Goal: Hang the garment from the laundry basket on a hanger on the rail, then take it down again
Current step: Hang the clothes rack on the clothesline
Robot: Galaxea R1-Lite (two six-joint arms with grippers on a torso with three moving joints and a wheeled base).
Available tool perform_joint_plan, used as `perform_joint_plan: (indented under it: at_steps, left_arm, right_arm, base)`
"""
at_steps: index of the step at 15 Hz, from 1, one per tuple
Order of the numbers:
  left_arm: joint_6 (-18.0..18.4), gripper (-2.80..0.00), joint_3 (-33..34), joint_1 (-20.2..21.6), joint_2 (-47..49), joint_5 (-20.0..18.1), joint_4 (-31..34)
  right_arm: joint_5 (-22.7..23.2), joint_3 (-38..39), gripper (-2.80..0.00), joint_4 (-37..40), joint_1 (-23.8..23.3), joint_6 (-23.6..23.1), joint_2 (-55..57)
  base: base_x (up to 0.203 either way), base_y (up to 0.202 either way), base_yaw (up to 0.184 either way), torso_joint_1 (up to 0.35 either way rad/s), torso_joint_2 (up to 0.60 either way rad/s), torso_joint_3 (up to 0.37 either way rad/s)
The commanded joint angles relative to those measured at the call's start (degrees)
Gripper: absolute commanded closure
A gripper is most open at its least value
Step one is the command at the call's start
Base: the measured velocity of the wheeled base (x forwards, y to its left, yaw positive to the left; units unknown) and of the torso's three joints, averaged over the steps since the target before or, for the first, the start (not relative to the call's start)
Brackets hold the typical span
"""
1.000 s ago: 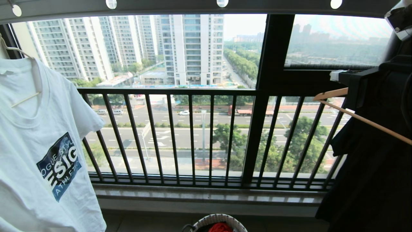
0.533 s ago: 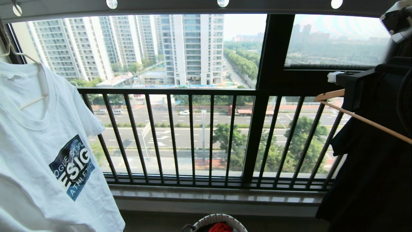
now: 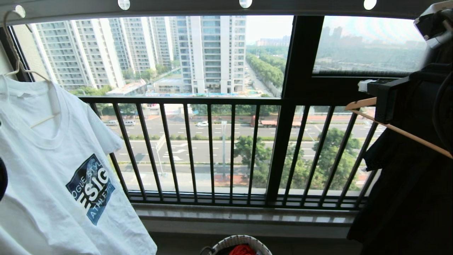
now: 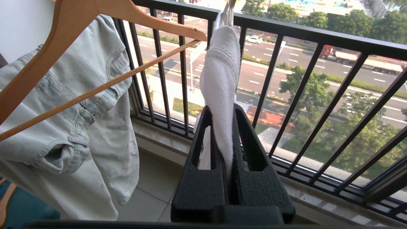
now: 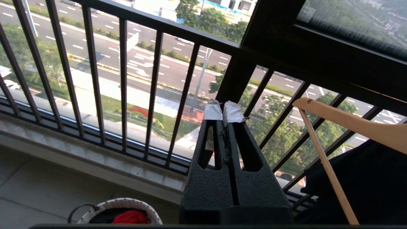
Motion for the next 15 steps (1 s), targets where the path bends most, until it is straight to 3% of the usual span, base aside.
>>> perform_joint_plan:
  at_steps: [1, 3, 5, 6, 15]
  left_arm:
    - [0.0, 0.00, 1.3, 0.3, 0.7, 0.1, -1.0]
    - [0.3, 0.00, 3.4, 0.3, 1.2, 0.1, -6.0]
    - [0.3, 0.00, 3.6, 0.4, 1.3, 0.1, -6.5]
    - [0.4, -2.80, 3.6, 0.4, 1.3, 0.1, -6.5]
    - [4.2, -2.80, 3.5, 0.2, -4.6, -0.3, -5.7]
  right_arm:
    - [-0.1, 0.0, 0.00, -0.1, 0.0, -0.1, 0.1]
    - [-0.2, 0.0, 0.00, -0.1, 0.0, -0.1, 0.1]
    - [-0.2, 0.0, 0.00, -0.1, 0.0, -0.1, 0.1]
    - [-0.1, 0.0, 0.00, -0.1, 0.0, -0.1, 0.1]
    - [-0.2, 0.0, 0.00, -0.1, 0.0, -0.1, -0.5]
  base:
    - [0.000, 0.000, 0.000, 0.000, 0.00, 0.000]
    - [0.000, 0.000, 0.000, 0.000, 0.00, 0.000]
    - [0.000, 0.000, 0.000, 0.000, 0.00, 0.000]
    - [0.000, 0.000, 0.000, 0.000, 0.00, 0.000]
    - [0.000, 0.000, 0.000, 0.000, 0.00, 0.000]
